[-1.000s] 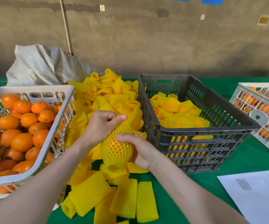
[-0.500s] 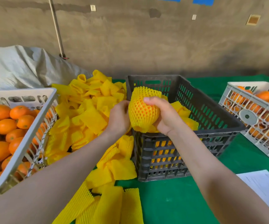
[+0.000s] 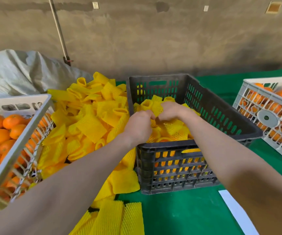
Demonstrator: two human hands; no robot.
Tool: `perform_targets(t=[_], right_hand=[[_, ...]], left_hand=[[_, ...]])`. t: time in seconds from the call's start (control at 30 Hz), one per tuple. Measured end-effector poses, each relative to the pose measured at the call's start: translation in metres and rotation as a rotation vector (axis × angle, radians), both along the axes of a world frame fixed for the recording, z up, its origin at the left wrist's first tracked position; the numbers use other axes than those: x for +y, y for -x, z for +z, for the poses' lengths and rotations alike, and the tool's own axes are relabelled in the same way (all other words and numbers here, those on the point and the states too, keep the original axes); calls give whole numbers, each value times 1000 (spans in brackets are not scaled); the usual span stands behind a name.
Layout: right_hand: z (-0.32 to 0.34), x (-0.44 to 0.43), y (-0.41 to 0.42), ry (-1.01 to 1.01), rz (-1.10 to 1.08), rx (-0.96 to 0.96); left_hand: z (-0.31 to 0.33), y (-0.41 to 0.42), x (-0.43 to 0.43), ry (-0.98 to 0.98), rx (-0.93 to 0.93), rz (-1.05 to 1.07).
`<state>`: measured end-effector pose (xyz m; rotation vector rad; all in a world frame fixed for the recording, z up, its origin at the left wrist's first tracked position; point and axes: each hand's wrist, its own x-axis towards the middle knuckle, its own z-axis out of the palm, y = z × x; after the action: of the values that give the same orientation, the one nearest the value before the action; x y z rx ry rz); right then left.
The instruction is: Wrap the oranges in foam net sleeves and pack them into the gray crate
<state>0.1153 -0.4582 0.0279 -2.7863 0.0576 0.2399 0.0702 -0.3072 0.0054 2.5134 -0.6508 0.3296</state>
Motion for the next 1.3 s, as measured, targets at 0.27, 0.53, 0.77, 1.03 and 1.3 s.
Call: perform_targets(t=[0.27, 0.53, 0.77, 1.03, 1.3], right_hand=[[-24, 16, -6, 316, 92, 156], [-33, 13, -6, 477, 154, 354], [-13, 16, 6, 181, 164, -680], [16, 147, 58, -191, 437, -1019], [-2, 338, 63, -422, 744, -705]], left_hand=[[-2, 2, 0, 41, -38, 6], [11, 14, 20, 295, -31, 20], [32, 34, 79, 327, 56, 63], [41, 53, 190, 310, 150, 76], [25, 40, 393, 155, 148, 506]])
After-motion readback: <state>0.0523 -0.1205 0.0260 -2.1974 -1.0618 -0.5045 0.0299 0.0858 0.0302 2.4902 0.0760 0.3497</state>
